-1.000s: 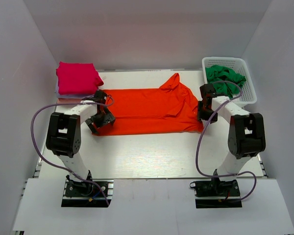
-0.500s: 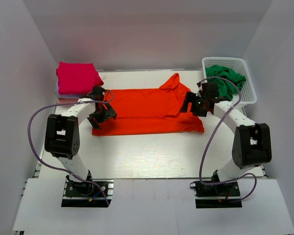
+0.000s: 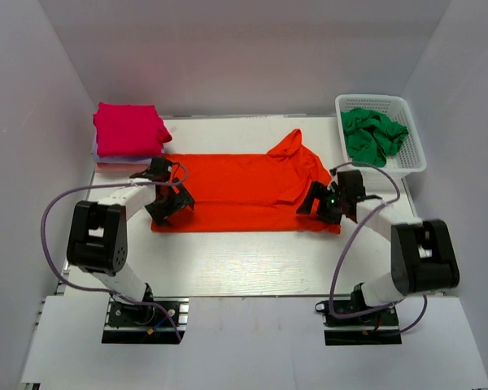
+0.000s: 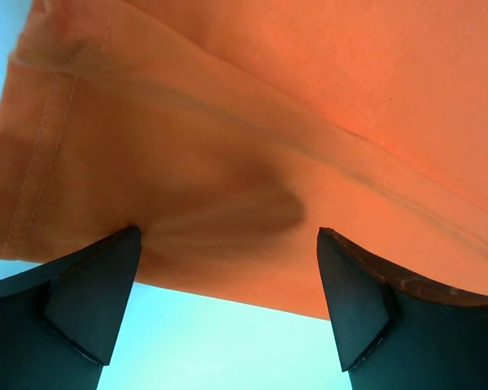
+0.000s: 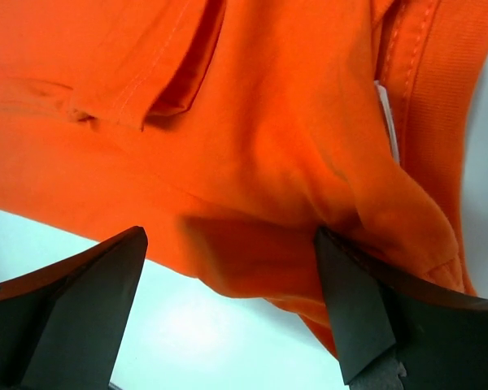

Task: Fold and stack the t-shirts
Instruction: Fold the flattened tshirt in 1/3 of the way

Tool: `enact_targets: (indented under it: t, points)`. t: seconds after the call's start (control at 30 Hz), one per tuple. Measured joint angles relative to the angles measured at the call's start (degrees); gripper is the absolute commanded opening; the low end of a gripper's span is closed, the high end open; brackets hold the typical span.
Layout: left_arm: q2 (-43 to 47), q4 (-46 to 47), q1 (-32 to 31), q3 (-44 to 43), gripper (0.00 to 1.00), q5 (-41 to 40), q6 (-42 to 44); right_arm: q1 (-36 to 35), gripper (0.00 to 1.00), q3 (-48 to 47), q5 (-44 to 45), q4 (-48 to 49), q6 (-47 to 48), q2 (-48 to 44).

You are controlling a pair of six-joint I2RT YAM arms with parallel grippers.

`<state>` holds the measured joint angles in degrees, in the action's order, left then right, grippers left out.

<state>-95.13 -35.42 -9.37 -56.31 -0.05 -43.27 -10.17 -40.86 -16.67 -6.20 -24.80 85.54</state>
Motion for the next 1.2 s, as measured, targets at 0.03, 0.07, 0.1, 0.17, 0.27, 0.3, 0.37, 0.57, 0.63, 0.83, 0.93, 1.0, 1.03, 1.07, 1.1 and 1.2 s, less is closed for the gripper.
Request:
enact_targets:
  t: [0.03,0.07,0.1,0.17,0.27,0.3,0.37,0.57,0.63,0.83,0.93,1.0,1.03,1.07,1.1,1.2]
  points:
    - [1.4,0.0,0.0,1.6,1.00,0.4,-0.2,0.0,0.90,2.1,0.4,-0.2,-0.3,-2.3]
    - [3.0,0.0,0.0,3.4,1.00,1.1,-0.3,-0.1,0.90,4.3,0.8,-0.8,-0.5,-5.1]
    - [4.6,0.0,0.0,5.2,1.00,1.6,-0.3,-0.1,0.90,5.9,1.4,-2.1,-0.5,-7.4]
    - [9.1,0.4,0.0,9.6,1.00,4.1,-0.5,-0.2,0.90,8.8,3.9,-6.6,-0.6,-13.3]
    - [16.0,-1.4,-0.2,15.6,1.00,8.4,-0.2,-0.2,0.90,11.0,7.8,-15.0,-0.5,-22.4]
    - [17.9,-3.0,-0.3,16.7,1.00,9.1,-0.1,-0.2,0.90,11.0,8.4,-17.1,-0.3,-24.9]
    - [20.9,-7.4,-0.6,17.1,1.00,9.7,0.0,-0.4,0.90,10.4,8.9,-20.3,0.4,-28.9]
    - [28.8,-15.2,-0.7,5.2,1.00,3.7,-0.1,-2.4,0.90,3.6,5.6,-23.8,3.3,-28.1]
    - [29.8,-15.2,-0.5,0.8,1.00,0.4,-0.5,-3.8,0.90,1.9,3.9,-22.6,4.1,-25.5]
    - [30.1,-14.4,0.6,-1.5,1.00,-4.1,-3.5,-8.0,0.90,1.6,0.0,-17.2,4.0,-17.0]
    - [27.8,-13.4,0.6,-1.6,1.00,-4.0,-4.2,-8.9,0.90,1.7,-0.2,-15.1,3.8,-13.2]
    - [25.6,-13.9,0.6,-2.1,1.00,-4.1,-4.4,-9.4,0.90,1.7,-0.4,-13.1,3.5,-11.5]
    - [24.3,-14.2,0.6,-2.5,1.00,-4.2,-4.6,-9.5,0.90,1.6,-0.6,-12.1,3.3,-10.8]
    - [23.3,-14.3,0.6,-2.8,1.00,-4.3,-4.8,-9.7,0.90,1.6,-0.8,-11.1,3.1,-10.0]
    - [22.4,-14.4,0.6,-2.9,1.00,-4.5,-4.9,-9.9,0.90,1.6,-1.1,-10.1,2.8,-9.1]
    - [21.2,-15.5,0.6,-2.9,1.00,-5.1,-5.4,-10.5,0.90,1.2,-2.1,-8.2,2.4,-6.0]
